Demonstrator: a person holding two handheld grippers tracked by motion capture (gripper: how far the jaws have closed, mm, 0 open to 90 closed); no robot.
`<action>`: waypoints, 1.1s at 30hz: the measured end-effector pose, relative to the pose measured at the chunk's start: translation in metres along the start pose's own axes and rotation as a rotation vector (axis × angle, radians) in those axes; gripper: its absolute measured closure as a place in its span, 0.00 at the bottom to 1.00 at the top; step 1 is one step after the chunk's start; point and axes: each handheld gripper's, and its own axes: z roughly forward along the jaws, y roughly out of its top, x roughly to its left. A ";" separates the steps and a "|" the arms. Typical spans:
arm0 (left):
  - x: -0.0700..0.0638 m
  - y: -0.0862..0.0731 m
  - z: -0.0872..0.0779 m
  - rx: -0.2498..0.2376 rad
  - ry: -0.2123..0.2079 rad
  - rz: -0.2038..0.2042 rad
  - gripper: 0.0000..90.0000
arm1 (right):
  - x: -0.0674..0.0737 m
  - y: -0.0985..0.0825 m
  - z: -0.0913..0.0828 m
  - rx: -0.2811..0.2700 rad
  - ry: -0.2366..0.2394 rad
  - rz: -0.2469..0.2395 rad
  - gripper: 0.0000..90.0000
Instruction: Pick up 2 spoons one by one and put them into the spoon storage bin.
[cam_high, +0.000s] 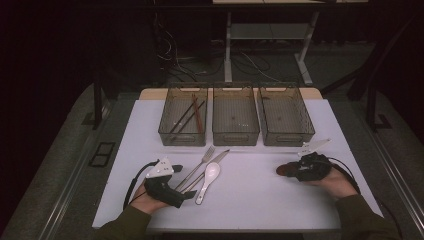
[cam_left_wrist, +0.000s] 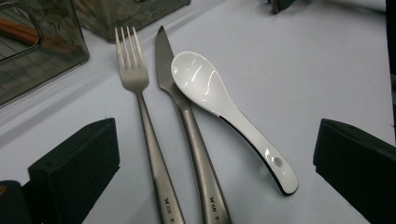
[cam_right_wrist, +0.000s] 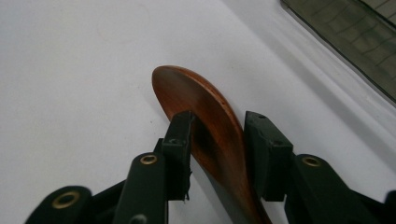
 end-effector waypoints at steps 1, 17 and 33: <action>0.000 0.000 0.000 0.000 0.000 -0.001 0.00 | 0.000 0.000 0.000 0.000 -0.001 -0.006 0.73; 0.000 0.000 0.000 0.000 0.000 0.000 0.00 | 0.002 -0.001 -0.002 0.011 0.035 -0.030 0.89; 0.002 -0.002 -0.002 -0.009 -0.007 -0.009 0.00 | 0.003 0.007 -0.010 -0.053 0.030 0.008 0.89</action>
